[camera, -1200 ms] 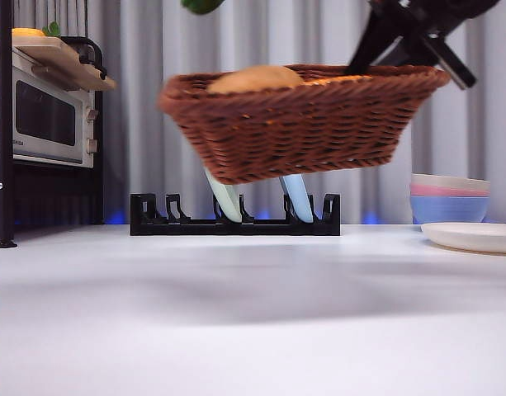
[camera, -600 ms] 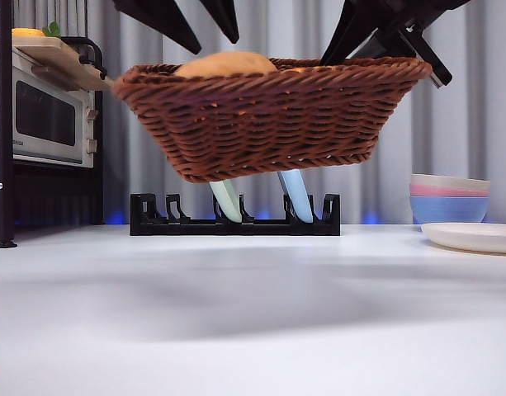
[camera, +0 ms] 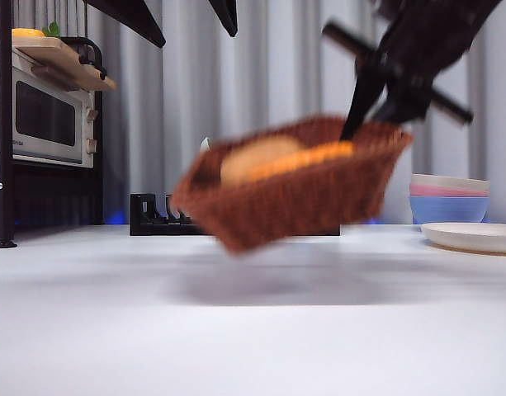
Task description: Pick up the basket,pick up the corn from the table,pick up the potato from the table,pick up the cucumber from the table,put all items into the basket
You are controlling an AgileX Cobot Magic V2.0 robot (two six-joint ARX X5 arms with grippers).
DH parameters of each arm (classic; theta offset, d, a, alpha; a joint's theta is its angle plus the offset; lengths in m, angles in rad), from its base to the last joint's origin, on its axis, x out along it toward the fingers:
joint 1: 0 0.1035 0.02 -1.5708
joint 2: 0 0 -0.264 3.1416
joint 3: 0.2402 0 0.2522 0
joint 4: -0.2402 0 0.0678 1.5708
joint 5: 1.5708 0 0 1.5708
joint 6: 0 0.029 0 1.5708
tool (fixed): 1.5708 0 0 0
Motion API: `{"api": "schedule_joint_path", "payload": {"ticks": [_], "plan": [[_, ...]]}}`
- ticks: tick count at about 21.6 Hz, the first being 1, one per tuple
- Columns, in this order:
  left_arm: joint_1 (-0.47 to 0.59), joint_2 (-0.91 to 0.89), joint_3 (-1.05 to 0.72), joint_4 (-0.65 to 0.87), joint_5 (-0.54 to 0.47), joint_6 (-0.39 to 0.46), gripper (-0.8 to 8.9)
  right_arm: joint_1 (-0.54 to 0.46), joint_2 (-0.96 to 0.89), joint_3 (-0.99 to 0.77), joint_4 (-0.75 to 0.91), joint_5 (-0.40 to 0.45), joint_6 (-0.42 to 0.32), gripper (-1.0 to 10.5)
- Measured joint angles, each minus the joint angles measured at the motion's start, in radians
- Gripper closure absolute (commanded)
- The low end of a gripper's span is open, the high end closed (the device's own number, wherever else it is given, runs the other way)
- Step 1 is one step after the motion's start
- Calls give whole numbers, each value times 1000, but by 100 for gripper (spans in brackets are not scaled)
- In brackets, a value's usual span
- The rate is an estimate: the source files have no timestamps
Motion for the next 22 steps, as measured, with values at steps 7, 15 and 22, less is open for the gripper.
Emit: {"api": "schedule_joint_path", "payload": {"ticks": [7,15,22], "plan": [[14,0,0,-61,-2,0,279,2,178,0,-1,-4,40,937],[21,-1,0,-69,-9,24,388,-21,173,0,-39,100,2,505],[21,-164,0,-119,-30,117,822,-30,-122,0,-108,100,-192,737]]}}
